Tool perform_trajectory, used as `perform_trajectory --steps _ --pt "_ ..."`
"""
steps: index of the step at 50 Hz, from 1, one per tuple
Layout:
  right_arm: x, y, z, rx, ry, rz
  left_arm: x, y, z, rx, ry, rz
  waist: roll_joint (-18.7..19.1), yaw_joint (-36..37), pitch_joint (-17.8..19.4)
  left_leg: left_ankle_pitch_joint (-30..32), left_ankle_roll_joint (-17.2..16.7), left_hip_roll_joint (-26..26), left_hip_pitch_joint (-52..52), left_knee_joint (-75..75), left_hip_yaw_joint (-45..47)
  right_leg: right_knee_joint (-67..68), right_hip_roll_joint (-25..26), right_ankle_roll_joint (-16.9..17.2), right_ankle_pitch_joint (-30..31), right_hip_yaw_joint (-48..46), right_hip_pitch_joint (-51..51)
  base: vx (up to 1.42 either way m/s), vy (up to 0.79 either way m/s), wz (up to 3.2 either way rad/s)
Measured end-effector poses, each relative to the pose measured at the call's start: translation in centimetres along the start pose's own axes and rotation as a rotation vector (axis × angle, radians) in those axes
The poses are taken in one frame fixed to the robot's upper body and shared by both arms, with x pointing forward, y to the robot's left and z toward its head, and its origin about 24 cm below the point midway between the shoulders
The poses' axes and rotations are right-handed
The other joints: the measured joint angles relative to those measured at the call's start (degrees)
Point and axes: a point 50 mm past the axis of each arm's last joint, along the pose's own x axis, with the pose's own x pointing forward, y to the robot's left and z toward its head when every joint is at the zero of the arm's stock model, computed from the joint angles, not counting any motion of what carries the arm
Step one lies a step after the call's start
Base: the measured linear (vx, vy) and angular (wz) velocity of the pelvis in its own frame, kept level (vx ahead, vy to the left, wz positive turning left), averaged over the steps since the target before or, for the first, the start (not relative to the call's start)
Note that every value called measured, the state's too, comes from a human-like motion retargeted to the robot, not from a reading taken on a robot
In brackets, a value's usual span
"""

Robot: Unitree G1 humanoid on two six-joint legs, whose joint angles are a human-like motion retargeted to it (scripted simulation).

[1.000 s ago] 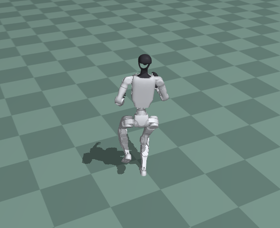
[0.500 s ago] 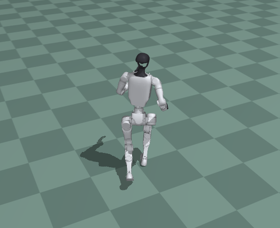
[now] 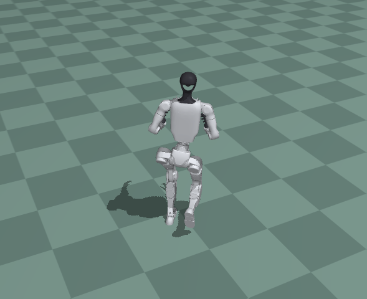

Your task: Run

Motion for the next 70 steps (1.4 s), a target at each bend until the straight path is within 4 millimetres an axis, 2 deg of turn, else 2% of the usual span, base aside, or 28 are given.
perform_trajectory --steps 3,5,8,10,12,14,16,18,20,22,26,28,31,36,40,42,45,46,48,50,53,55,57,60,62,65,67,70 --pt "-4.7 -0.2 -2.6 -0.010 0.166 0.069 5.5 -0.8 4.8 -0.079 -0.248 0.086 4.10 -4.61 -1.24 -1.54 0.00 1.11 11.47 -3.89 -1.96 -2.53 2.85 -2.38 -6.23 0.89 -16.04 0.04 0.07 -1.14" --pt "-7.5 -1.1 -3.4 -0.001 0.253 0.091 7.2 -0.8 7.8 -0.148 -0.389 0.104 9.00 -5.25 -0.68 1.46 -4.02 6.47 20.30 -4.55 -3.49 -13.10 8.54 -2.48 -7.93 -2.64 -20.53 0.14 -0.01 -1.80" --pt "-10.6 -2.4 -4.0 -0.004 0.361 0.087 7.3 -1.4 10.6 -0.216 -0.545 0.040 15.55 -4.89 0.07 14.90 -11.93 16.79 27.81 1.54 -5.98 -34.59 19.09 -0.53 -8.03 -8.12 -20.92 0.06 -0.12 -1.48" --pt "-11.2 -3.1 -3.8 -0.018 0.373 0.054 6.7 -1.9 11.3 -0.232 -0.592 -0.007 18.37 -3.25 0.22 23.41 -13.68 23.23 28.90 9.25 -6.68 -42.48 24.02 -0.86 -7.59 -10.80 -19.89 -0.06 -0.12 -1.10" --pt "-9.8 -3.4 -3.4 -0.039 0.316 0.022 5.9 -2.6 10.4 -0.214 -0.545 -0.053 18.78 -0.97 0.62 26.96 -11.98 28.25 27.59 19.81 -6.80 -40.19 25.97 -4.25 -10.19 -12.30 -18.16 -0.08 -0.10 -0.67" --pt "-7.1 -3.7 -2.5 -0.072 0.207 -0.019 4.8 -3.4 8.0 -0.172 -0.410 -0.092 18.07 2.18 1.42 25.28 -8.35 32.37 23.70 31.10 -7.20 -34.56 27.21 -9.15 -15.76 -12.67 -15.77 -0.07 -0.11 -0.27" --pt "-2.3 -4.5 -0.8 -0.140 0.039 -0.099 3.4 -3.8 4.9 -0.117 -0.241 -0.123 16.60 5.40 2.87 21.25 -4.64 33.78 14.91 40.27 -9.13 -31.51 27.61 -12.92 -22.33 -12.09 -11.85 -0.07 -0.14 0.31" --pt "2.4 -5.6 2.5 -0.178 -0.169 -0.205 0.9 -3.6 1.9 -0.086 -0.074 -0.151 14.88 8.61 3.02 17.11 -1.01 33.29 3.35 43.88 -9.53 -32.41 27.22 -13.55 -25.75 -10.82 -7.12 -0.05 -0.07 0.43" --pt "5.2 -6.7 6.5 -0.151 -0.363 -0.302 -2.3 -2.5 -0.1 -0.074 0.055 -0.181 12.33 11.21 2.24 14.38 -0.19 30.02 -5.55 39.41 -7.68 -34.98 25.58 -10.89 -25.47 -8.72 -0.35 0.04 0.01 0.46" --pt "6.0 -7.3 9.5 -0.091 -0.501 -0.340 -5.1 -0.7 -1.1 -0.067 0.140 -0.198 8.21 12.29 2.04 12.86 -0.44 23.37 -8.37 26.67 -2.69 -37.02 20.80 -5.09 -20.84 -6.33 8.26 0.12 0.11 0.59" --pt "5.5 -6.7 11.7 -0.008 -0.610 -0.288 -8.5 2.3 -2.0 -0.055 0.261 -0.164 2.04 13.20 0.50 12.11 -5.71 9.16 -8.39 -5.26 3.17 -35.33 11.16 6.01 -0.83 -3.68 17.68 0.06 0.13 0.25" --pt "5.1 -5.9 11.2 0.003 -0.583 -0.240 -8.8 2.8 -1.9 -0.056 0.276 -0.126 0.17 11.48 0.02 12.23 -5.95 3.91 -7.04 -12.66 4.25 -30.15 6.36 7.77 5.47 -3.48 19.43 -0.02 0.08 0.30" --pt "4.1 -4.1 8.3 -0.006 -0.428 -0.167 -6.9 2.3 -0.9 -0.059 0.186 -0.086 -0.63 8.38 0.13 9.61 -1.47 1.15 -6.59 -5.31 4.78 -17.20 0.21 5.36 6.29 -4.14 19.34 -0.05 0.04 -0.02" --pt "0.4 -1.1 1.6 -0.030 -0.078 -0.034 2.7 0.2 3.8 -0.036 -0.196 0.037 -0.49 0.50 2.75 -0.93 0.00 0.15 2.94 0.66 -0.66 -0.11 -4.36 -1.82 -1.20 -1.33 1.95 -0.08 -0.06 -0.37" --pt "-4.5 -1.4 -0.8 -0.022 0.078 0.071 7.2 -0.6 9.3 -0.153 -0.442 0.106 5.11 -4.42 1.66 -1.39 0.00 2.53 17.83 -4.68 -2.16 -6.95 0.99 -3.39 -7.74 -1.41 -15.12 0.07 0.09 -1.31" --pt "-6.5 -2.1 -1.2 -0.008 0.140 0.093 7.7 -0.7 11.4 -0.207 -0.549 0.092 9.96 -4.41 2.35 3.01 -5.19 9.17 25.59 -4.52 -3.34 -19.43 7.92 -2.45 -8.35 -5.99 -17.00 0.15 -0.04 -1.89" --pt "-8.7 -3.0 -1.6 -0.003 0.222 0.092 7.2 -1.4 13.4 -0.253 -0.676 0.015 15.45 -3.66 2.47 16.86 -12.96 18.99 31.53 0.41 -5.15 -40.12 18.49 0.35 -7.20 -10.94 -16.93 0.05 -0.13 -1.40" --pt "-8.9 -3.3 -1.6 -0.004 0.228 0.078 6.9 -1.7 13.6 -0.256 -0.692 -0.012 16.83 -2.81 2.46 20.68 -13.86 22.21 31.95 3.87 -5.47 -43.58 21.01 0.29 -6.45 -12.24 -16.32 -0.04 -0.12 -1.10" --pt "-8.7 -3.6 -1.3 -0.010 0.215 0.054 6.2 -2.3 13.4 -0.251 -0.690 -0.068 18.33 -1.14 2.73 25.88 -13.94 27.68 32.22 11.95 -5.86 -45.13 24.24 -1.36 -6.48 -14.24 -14.81 -0.07 -0.10 -0.82" --pt "-7.6 -3.6 -0.7 -0.017 0.163 0.040 5.5 -3.1 12.0 -0.228 -0.614 -0.119 18.26 0.96 3.12 26.81 -11.36 32.23 31.16 21.71 -5.45 -39.76 25.45 -5.42 -9.83 -15.10 -13.56 -0.07 -0.08 -0.52" --pt "-3.4 -4.1 0.9 -0.079 0.000 -0.017 4.1 -4.0 8.0 -0.153 -0.395 -0.186 17.02 5.82 5.24 21.57 -6.25 36.52 23.83 35.92 -7.39 -32.56 27.09 -12.34 -19.28 -14.83 -8.93 -0.05 -0.11 -0.17" --pt "0.9 -5.1 3.1 -0.144 -0.163 -0.100 2.8 -4.1 5.3 -0.112 -0.247 -0.212 15.24 8.49 6.65 16.73 -2.64 35.75 13.51 41.72 -9.06 -31.66 26.45 -14.30 -24.83 -13.72 -4.97 -0.05 -0.10 0.31" --pt "3.9 -6.1 6.4 -0.151 -0.338 -0.195 0.4 -3.4 3.0 -0.112 -0.115 -0.224 13.42 11.37 6.15 13.34 -0.22 32.99 3.35 40.51 -8.10 -33.79 25.47 -12.73 -25.82 -11.94 0.16 -0.01 -0.01 0.12" --pt "5.4 -7.2 10.6 -0.081 -0.544 -0.283 -3.4 -1.1 1.2 -0.117 0.017 -0.235 8.34 14.02 5.23 11.15 -0.26 23.90 -4.19 25.46 -2.58 -37.62 20.26 -5.38 -20.95 -8.20 11.06 0.10 0.09 0.33" --pt "5.2 -7.0 12.0 -0.024 -0.618 -0.271 -5.4 0.5 0.4 -0.117 0.091 -0.223 4.75 15.00 4.45 11.09 -3.29 16.36 -4.89 8.74 0.92 -38.13 15.22 1.27 -10.94 -6.34 16.51 0.09 0.13 0.19" --pt "4.8 -6.2 12.6 0.012 -0.645 -0.210 -7.2 2.0 -0.3 -0.119 0.181 -0.169 0.35 13.26 3.15 12.17 -6.84 5.28 -3.68 -12.79 3.65 -33.53 6.88 7.58 3.29 -4.70 20.38 0.01 0.11 0.29" --pt "4.5 -5.2 11.8 0.010 -0.599 -0.160 -6.7 2.0 -0.1 -0.112 0.163 -0.144 -1.01 11.10 3.20 12.44 -5.03 1.82 -2.45 -12.45 4.25 -26.22 2.30 7.56 7.05 -4.44 21.34 -0.04 0.07 0.05" --pt "3.5 -3.4 8.7 -0.008 -0.431 -0.093 -4.1 1.2 1.6 -0.096 0.023 -0.118 -1.91 7.03 3.97 7.27 0.00 -0.24 -0.87 -2.04 3.79 -11.32 -3.95 3.53 5.70 -4.26 19.18 -0.06 -0.01 -0.16"
